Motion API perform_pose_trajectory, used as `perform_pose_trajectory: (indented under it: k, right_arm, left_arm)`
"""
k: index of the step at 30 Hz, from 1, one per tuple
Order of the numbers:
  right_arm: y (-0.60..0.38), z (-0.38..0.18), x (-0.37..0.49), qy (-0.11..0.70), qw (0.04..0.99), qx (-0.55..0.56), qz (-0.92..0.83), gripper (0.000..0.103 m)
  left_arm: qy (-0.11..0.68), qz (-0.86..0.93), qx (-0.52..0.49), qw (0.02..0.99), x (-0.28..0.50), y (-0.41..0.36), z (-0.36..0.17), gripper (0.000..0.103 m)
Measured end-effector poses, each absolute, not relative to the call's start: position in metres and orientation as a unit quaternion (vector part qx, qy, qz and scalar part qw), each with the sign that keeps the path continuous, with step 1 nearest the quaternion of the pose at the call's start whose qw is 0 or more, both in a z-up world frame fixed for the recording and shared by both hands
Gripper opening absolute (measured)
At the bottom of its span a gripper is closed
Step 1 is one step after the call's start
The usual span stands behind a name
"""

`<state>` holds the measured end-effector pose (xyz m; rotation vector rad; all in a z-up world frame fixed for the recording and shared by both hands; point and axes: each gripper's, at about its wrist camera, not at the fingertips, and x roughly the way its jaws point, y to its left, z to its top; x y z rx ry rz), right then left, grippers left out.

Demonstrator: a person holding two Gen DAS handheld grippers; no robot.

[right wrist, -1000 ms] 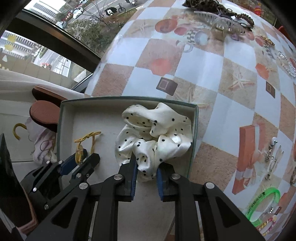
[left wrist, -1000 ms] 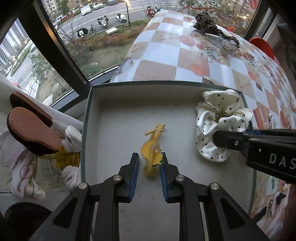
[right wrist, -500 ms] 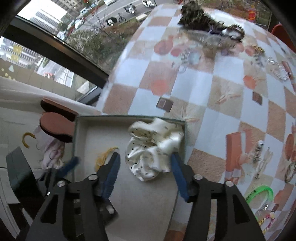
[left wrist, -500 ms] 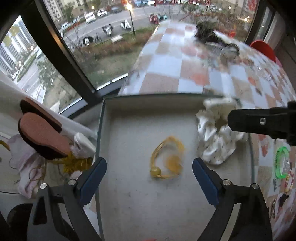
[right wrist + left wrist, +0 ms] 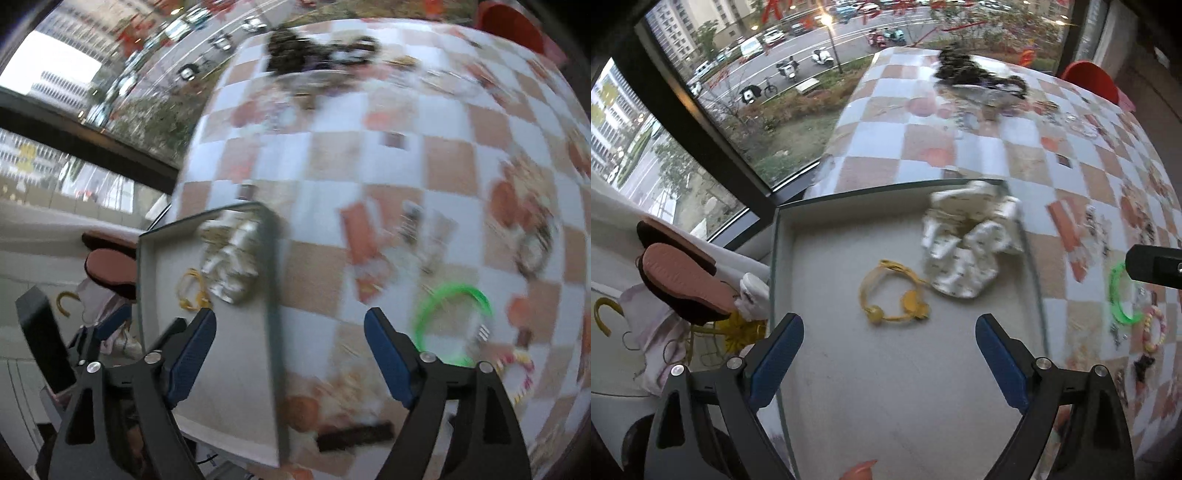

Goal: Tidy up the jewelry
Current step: 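Move both open tools back over the jewelry on the table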

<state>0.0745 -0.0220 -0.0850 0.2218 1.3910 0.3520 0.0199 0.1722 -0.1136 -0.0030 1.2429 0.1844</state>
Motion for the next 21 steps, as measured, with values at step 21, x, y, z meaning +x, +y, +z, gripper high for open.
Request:
perform_pose_trajectory:
  k: [21]
  right_arm:
    - [-0.208,-0.073,0.008,0.602,0.777,0.183,0.033,0.103]
  left_arm:
    - [0.594,-0.025,0.034,0.803,0.018,0.038,-0.089,0.097]
